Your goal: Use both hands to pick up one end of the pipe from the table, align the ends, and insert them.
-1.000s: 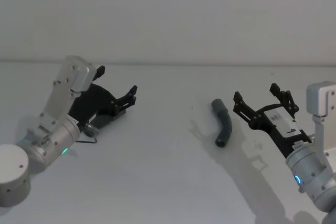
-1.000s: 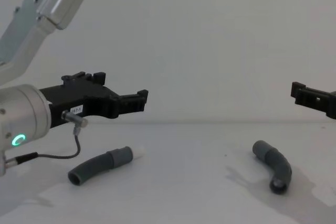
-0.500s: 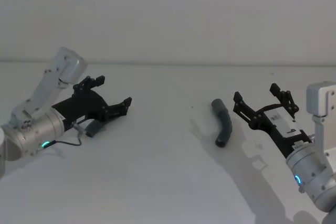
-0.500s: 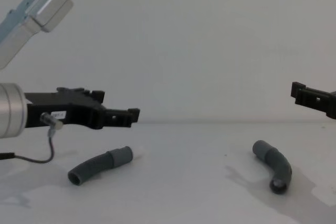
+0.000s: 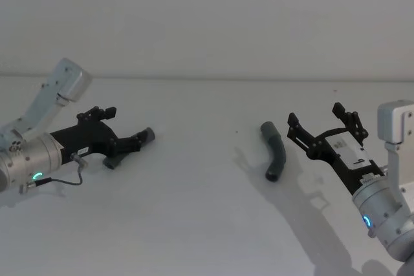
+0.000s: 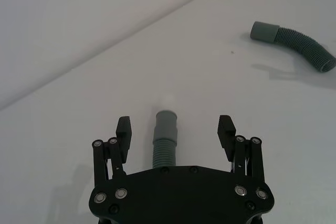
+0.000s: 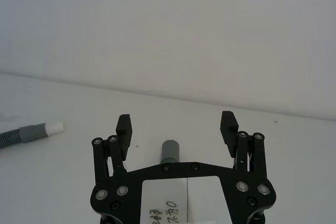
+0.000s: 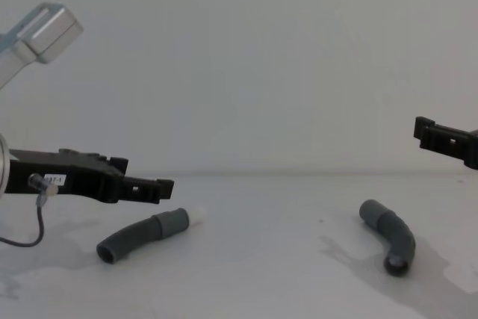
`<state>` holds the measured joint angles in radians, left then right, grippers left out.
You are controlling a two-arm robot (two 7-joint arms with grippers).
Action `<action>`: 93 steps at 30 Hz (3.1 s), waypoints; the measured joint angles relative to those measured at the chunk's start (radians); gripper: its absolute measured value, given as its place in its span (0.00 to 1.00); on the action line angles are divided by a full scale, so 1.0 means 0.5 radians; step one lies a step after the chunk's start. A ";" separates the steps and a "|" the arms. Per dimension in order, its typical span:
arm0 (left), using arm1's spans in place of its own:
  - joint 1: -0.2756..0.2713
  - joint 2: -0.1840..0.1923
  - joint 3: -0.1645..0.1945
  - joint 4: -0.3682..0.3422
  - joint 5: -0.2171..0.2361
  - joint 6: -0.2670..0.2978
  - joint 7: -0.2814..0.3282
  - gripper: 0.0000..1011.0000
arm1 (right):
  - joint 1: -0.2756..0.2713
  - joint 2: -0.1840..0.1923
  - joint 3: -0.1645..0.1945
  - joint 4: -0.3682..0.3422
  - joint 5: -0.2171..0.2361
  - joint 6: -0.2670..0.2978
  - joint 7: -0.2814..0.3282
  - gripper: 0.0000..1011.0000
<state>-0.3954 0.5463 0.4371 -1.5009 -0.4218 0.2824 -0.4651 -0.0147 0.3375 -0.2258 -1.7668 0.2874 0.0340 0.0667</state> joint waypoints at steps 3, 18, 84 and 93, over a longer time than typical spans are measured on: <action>-0.015 0.002 0.004 0.032 -0.019 0.021 -0.021 0.99 | 0.000 0.000 0.000 0.000 0.000 0.000 0.000 0.99; -0.102 -0.011 0.062 0.174 -0.019 0.058 -0.073 0.99 | 0.000 0.000 0.000 0.000 0.000 0.000 0.000 0.99; -0.551 -0.231 0.344 0.722 0.247 0.119 -0.348 0.99 | 0.000 0.000 0.000 0.000 0.000 0.000 0.000 0.99; -0.560 -0.255 0.352 0.753 0.245 0.129 -0.352 0.99 | 0.000 0.000 0.000 0.000 0.000 0.000 0.000 0.99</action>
<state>-0.6754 0.4188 0.6129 -1.1246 -0.2992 0.3471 -0.6413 -0.0146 0.3375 -0.2258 -1.7667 0.2874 0.0341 0.0668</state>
